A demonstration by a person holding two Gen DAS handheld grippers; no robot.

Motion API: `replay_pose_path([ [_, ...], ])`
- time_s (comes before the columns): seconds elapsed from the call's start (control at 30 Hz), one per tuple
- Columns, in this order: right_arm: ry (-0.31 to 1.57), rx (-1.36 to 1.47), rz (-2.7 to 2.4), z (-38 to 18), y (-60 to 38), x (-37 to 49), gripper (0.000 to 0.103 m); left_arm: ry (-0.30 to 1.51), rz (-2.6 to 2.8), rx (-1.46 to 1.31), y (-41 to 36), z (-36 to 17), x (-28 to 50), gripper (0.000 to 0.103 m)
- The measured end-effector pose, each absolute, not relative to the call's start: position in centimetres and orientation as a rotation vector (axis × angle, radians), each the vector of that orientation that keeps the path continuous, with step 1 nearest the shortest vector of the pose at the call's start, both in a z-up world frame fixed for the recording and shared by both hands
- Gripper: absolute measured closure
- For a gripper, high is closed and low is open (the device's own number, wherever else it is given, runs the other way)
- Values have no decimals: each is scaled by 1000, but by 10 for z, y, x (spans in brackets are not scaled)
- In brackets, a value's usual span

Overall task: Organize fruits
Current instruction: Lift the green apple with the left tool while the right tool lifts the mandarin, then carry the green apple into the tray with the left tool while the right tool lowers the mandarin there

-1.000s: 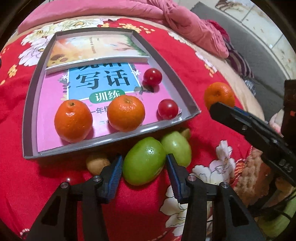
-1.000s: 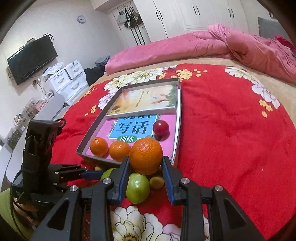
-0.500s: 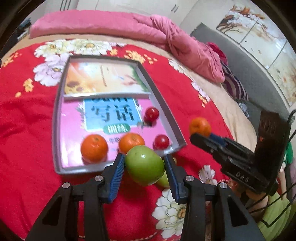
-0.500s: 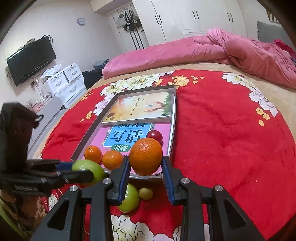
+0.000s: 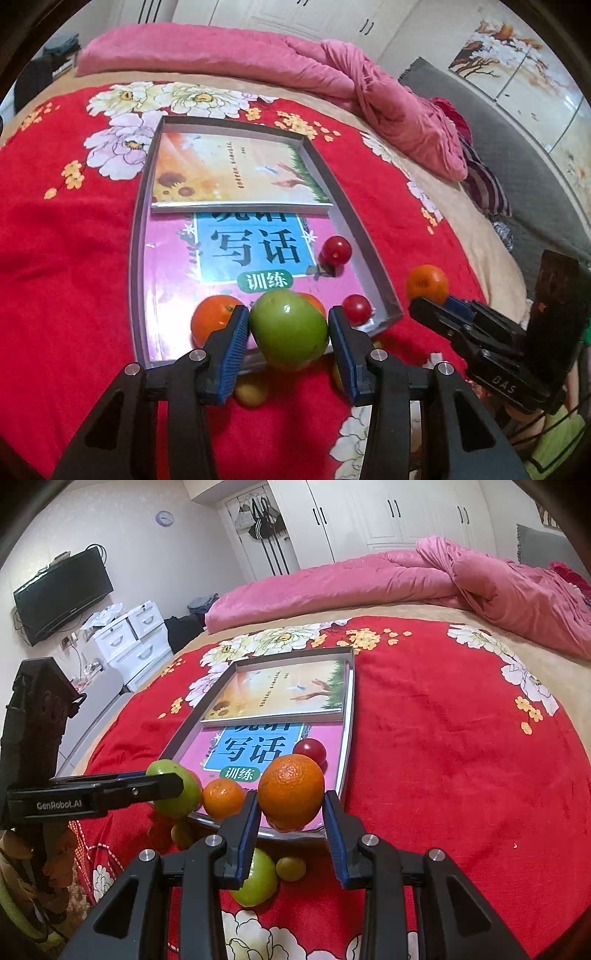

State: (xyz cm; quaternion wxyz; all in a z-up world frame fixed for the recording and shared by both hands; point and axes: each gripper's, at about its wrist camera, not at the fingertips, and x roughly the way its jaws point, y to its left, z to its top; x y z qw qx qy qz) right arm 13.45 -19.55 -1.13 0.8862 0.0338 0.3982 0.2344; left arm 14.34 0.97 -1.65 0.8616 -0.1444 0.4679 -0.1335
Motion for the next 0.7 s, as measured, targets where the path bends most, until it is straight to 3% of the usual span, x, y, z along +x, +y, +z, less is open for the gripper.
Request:
replay_pose_path([
  [0.7,832,-1,473,-16,-186,153,68,947,-233,-219,10,-14,147,57],
])
